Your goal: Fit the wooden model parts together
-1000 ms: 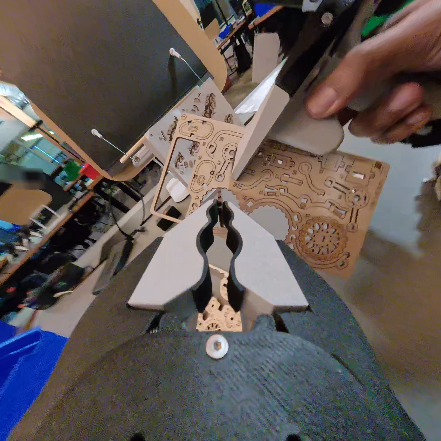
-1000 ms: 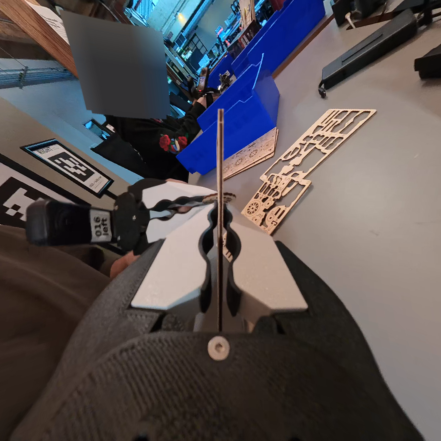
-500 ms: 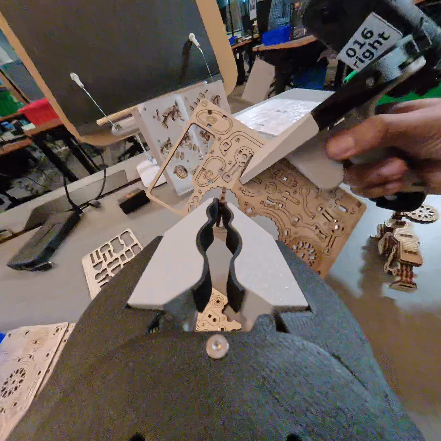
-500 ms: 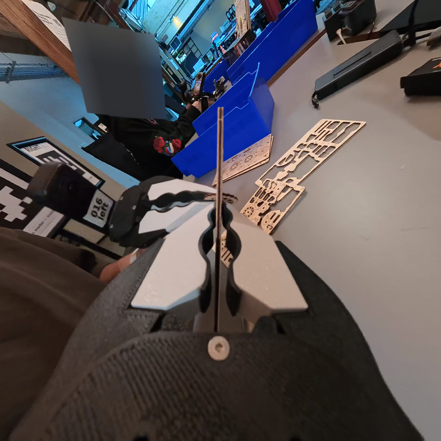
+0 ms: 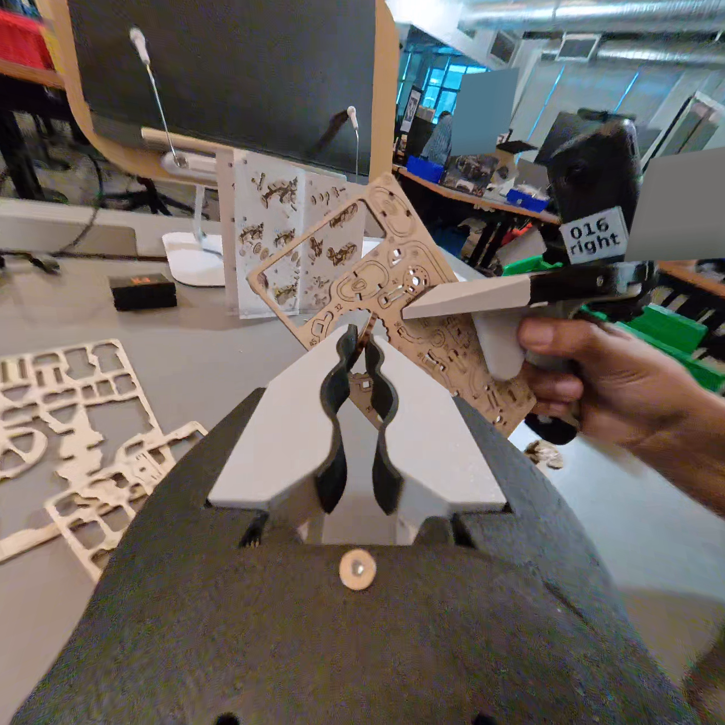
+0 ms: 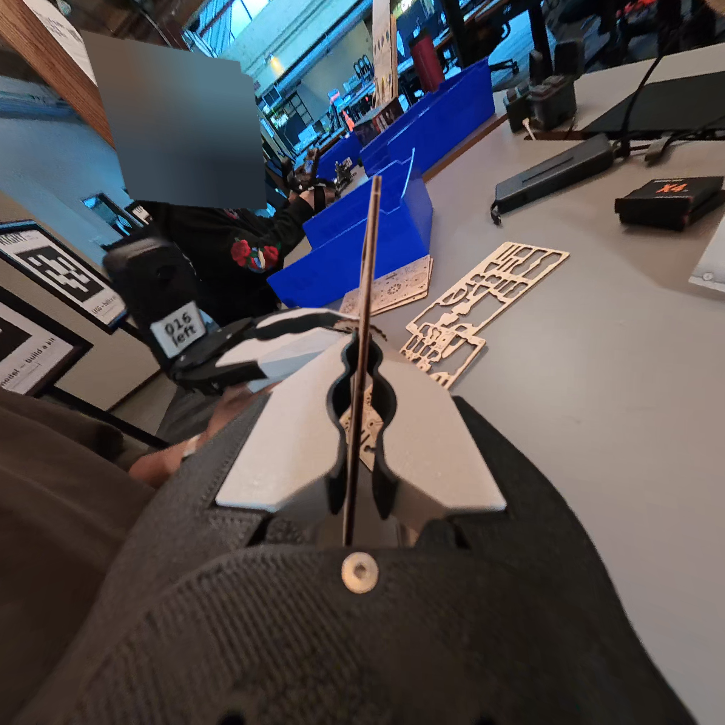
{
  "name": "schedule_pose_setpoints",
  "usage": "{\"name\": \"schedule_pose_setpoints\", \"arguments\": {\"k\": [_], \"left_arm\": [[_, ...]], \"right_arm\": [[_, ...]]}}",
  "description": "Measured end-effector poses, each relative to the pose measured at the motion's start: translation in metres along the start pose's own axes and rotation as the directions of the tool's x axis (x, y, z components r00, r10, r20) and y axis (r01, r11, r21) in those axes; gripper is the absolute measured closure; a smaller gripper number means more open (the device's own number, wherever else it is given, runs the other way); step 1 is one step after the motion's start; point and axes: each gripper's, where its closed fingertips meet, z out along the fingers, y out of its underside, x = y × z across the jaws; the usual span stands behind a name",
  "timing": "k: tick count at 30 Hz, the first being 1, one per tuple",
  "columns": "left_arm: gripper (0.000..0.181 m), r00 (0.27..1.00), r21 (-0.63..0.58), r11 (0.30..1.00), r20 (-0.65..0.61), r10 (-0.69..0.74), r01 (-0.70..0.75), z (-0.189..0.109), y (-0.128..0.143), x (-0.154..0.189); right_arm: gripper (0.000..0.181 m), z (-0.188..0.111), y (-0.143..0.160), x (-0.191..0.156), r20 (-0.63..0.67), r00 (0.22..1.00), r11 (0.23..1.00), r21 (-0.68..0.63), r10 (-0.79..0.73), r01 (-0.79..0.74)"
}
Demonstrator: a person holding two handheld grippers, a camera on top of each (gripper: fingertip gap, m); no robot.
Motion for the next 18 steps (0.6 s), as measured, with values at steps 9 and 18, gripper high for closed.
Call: {"name": "schedule_pose_setpoints", "arguments": {"k": [9, 18], "left_arm": [[0.177, 0.786, -0.097, 0.78, -0.068, 0.614, -0.618, -0.01, 0.015, 0.004], [0.177, 0.908, -0.232, 0.881, -0.026, 0.418, -0.413, 0.002, 0.033, -0.007]], "right_arm": [[0.181, 0.0, 0.017, 0.001, 0.137, 0.972, 0.979, -0.106, 0.19, -0.176], [0.177, 0.004, 0.024, 0.011, 0.008, 1.0, 0.991, -0.132, -0.001, 0.002]]}}
